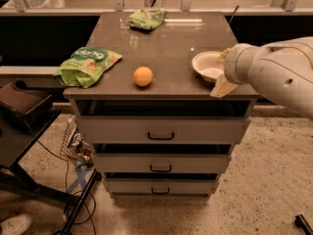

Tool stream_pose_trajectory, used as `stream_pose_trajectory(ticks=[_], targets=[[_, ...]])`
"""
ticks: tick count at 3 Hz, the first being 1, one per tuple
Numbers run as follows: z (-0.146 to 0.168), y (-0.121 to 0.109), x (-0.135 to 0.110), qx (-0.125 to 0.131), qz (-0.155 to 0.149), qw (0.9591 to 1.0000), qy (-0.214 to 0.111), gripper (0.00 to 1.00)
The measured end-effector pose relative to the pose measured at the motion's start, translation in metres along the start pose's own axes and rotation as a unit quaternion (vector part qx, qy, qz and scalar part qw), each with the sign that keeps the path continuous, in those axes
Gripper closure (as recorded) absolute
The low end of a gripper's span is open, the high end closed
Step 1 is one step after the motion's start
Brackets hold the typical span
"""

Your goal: Move paper bowl near green rice chip bag

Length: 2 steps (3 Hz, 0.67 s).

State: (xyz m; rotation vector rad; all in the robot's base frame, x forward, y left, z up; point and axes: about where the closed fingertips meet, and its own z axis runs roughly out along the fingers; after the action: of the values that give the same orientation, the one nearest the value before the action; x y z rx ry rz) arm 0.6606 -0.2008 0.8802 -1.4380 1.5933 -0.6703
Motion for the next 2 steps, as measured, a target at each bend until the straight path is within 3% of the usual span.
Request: stream_pose_trajectory(ticks=[1,2], targets=[[0.000,0.000,0.000,0.000,0.000,1.0000,0.000,1.00],[-0.005,-0.026,-0.003,0.015,-0.024,0.9996,-0.003,1.00]])
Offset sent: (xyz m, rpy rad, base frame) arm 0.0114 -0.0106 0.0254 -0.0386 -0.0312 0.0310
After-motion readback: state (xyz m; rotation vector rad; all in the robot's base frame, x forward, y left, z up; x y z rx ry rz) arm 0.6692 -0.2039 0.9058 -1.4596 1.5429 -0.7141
